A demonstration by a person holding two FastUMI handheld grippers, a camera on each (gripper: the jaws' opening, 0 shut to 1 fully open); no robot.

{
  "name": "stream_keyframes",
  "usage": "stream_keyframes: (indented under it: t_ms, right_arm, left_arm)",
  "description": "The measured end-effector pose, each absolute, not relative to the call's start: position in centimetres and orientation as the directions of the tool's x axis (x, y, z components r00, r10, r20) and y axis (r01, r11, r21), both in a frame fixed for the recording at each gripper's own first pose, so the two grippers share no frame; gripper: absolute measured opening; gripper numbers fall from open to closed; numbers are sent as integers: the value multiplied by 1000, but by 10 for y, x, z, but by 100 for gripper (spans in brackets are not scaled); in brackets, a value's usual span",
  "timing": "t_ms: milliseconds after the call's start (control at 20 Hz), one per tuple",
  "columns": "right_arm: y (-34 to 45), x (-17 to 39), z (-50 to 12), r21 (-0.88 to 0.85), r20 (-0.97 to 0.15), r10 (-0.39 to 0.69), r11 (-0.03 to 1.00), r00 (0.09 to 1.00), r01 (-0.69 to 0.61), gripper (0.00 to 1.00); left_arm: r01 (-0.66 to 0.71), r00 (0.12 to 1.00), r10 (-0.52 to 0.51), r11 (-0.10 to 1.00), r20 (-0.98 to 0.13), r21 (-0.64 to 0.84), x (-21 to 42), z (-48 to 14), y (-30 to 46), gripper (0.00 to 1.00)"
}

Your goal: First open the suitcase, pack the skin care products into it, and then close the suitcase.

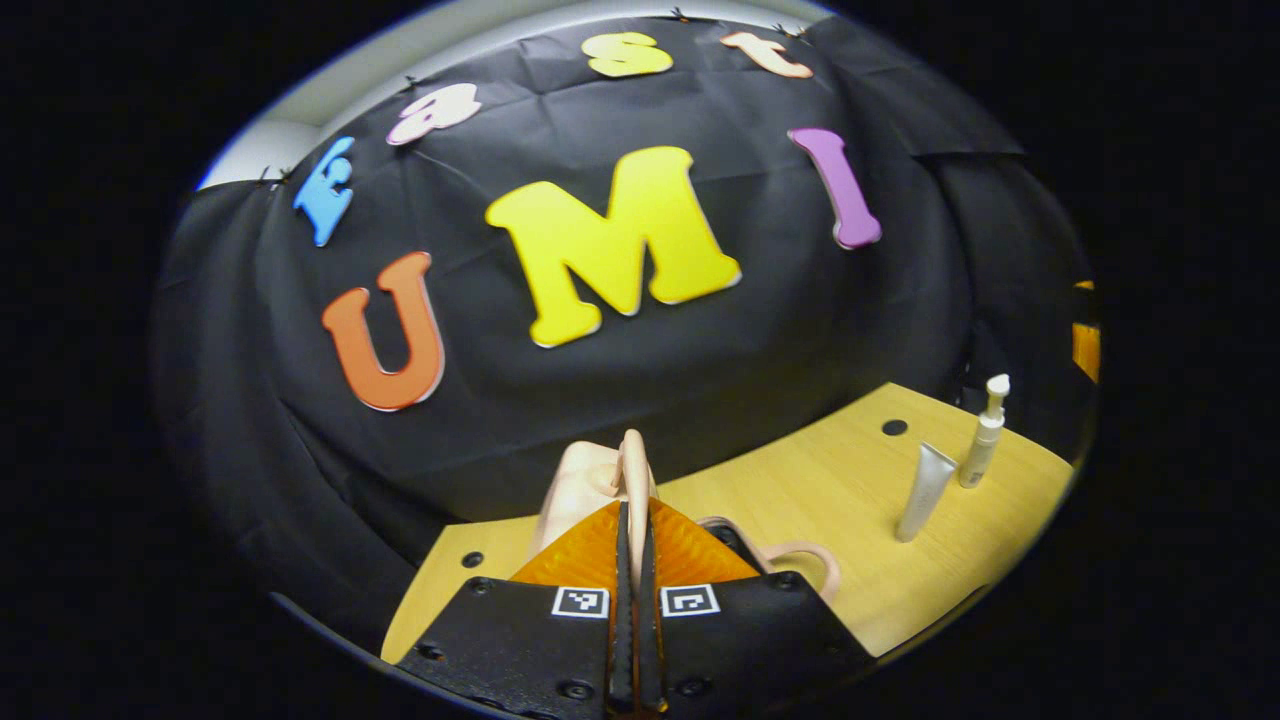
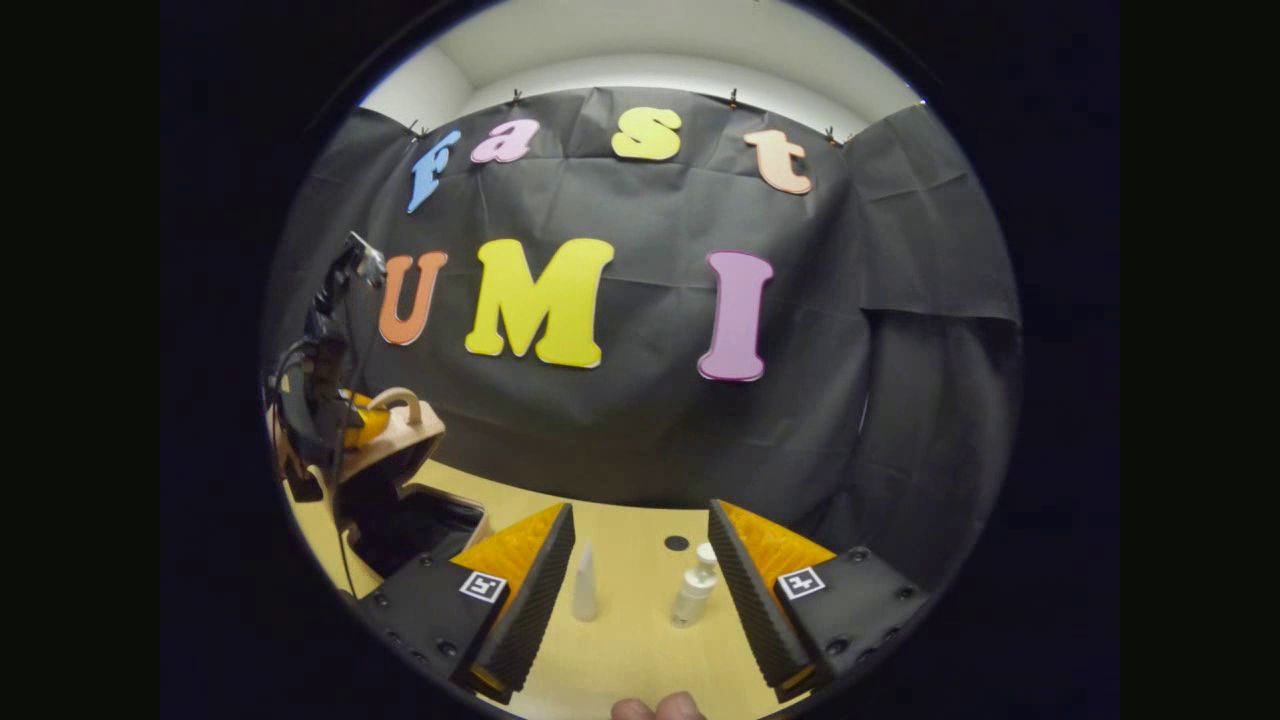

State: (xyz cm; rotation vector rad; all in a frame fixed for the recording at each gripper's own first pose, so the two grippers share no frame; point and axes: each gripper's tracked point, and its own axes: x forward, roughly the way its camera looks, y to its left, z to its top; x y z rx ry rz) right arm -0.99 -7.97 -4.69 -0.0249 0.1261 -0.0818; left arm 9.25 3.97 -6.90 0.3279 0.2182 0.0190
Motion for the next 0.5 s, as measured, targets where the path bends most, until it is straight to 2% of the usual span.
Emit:
stream_keyframes:
  t_ms: [250,350,500]
  right_arm:
    - [-18,4,-21,-58,-100,-18,998,995,12,80]
    - [-2,7,-12,-86,-88,-11,996,996,3,80]
    - [14,10,-13,-97,-105,-16,995,994,6,80]
  left_arm:
    - [-184,973,214,947,-90,263,83,-53,188,5]
    - [-245,959,270,945,-90,218,79,-66,248,5]
    - [-293,936,316,944,-156,151,75,-111,321,5]
